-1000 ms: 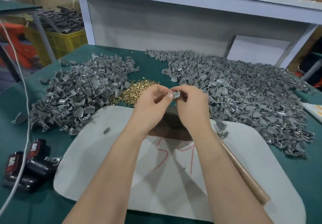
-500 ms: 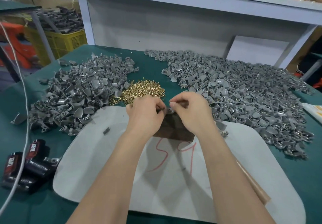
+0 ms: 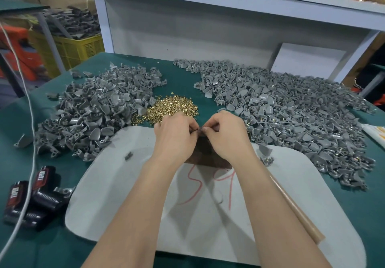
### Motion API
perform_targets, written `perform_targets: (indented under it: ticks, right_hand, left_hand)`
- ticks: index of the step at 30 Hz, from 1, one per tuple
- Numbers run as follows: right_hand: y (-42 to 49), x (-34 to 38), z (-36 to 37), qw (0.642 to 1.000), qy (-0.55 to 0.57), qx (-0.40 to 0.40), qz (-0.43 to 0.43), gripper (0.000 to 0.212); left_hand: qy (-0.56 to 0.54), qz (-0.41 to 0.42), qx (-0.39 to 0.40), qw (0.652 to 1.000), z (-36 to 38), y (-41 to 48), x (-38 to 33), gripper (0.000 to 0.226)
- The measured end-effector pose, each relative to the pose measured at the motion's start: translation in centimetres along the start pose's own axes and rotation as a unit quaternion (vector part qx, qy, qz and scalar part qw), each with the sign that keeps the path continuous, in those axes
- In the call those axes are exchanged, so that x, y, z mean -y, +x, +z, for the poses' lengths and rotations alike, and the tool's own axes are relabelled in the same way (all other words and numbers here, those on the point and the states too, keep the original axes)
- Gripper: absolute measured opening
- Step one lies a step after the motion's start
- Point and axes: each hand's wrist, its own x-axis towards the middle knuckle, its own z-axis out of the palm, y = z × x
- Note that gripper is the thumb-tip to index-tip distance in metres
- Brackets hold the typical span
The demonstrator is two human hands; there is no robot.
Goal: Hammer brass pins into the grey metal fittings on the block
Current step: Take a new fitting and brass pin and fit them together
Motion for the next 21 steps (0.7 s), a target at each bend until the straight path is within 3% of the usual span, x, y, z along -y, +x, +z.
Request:
perform_targets:
  ticks: [8,17,21]
  right_hand:
    - [0.4,1.5,-0.8,0.992,-0.118,0.039,-0.015,0.01]
    - [0.2,1.4,-0.2,0.987,-0.153,0.018,-0.043,0.012]
    - [0.6,1.2,-0.8,0.992,-0.109,0.052,-0.021,0.01]
  left_hand:
    - [0.018,0.013,0.014,1.0,-0.1,0.1,-0.2,0.017]
    - [0.014,0.017,0.004,1.0,-0.1,0.0,-0.3,0.016]
    - [0.016,0.019,0.005,1.0,-0.1,0.0,-0.3,0.014]
